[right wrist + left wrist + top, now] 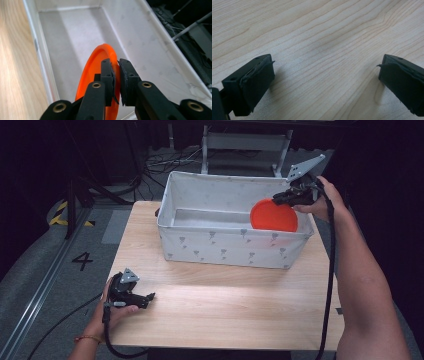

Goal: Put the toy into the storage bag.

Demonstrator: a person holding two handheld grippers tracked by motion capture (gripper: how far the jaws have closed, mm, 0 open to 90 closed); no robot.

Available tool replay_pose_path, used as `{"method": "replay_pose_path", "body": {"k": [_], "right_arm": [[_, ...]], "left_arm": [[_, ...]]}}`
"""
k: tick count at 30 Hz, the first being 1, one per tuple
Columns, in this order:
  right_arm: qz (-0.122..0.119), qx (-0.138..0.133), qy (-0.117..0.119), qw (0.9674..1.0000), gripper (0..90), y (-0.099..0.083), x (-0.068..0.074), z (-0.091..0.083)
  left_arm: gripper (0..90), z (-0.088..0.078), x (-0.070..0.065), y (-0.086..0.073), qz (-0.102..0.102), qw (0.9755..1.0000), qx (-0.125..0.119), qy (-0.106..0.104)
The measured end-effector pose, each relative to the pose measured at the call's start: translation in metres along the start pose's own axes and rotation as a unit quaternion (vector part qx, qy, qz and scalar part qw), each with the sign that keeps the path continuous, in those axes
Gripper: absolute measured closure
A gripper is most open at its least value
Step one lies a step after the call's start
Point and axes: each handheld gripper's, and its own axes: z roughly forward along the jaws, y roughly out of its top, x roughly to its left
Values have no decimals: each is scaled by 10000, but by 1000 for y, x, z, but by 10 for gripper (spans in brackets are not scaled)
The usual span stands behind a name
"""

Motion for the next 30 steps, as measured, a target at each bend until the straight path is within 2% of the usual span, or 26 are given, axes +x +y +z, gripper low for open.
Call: {"method": "replay_pose_path", "body": {"k": [1, 5, 8, 9, 12, 18, 24, 30], "right_arm": [[-106, 125, 116, 9998, 825, -1, 3, 5], [-216, 322, 301, 9988, 825, -3, 6, 13], [-425, 536, 584, 9959, 825, -6, 9, 21], [-425, 536, 584, 9959, 825, -6, 9, 21], [-575, 702, 769, 9929, 824, -7, 12, 23], [-732, 1072, 883, 9876, 824, -5, 16, 29], [-877, 1591, 995, 9783, 823, -2, 20, 39], [-900, 1749, 1041, 9749, 822, -3, 23, 43]], "left_arm": [[6, 0, 0, 0, -2, 10000, -1, 0], [6, 0, 0, 0, -3, 10000, -2, 0], [6, 0, 0, 0, -3, 10000, -3, 1], [6, 0, 0, 0, -3, 10000, -3, 1], [6, 0, 0, 0, -2, 10000, -2, 0], [6, 0, 0, 0, -1, 10000, 6, -2], [6, 0, 0, 0, -1, 10000, 4, -2], [6, 0, 0, 0, -14, 10000, 8, 16]]}}
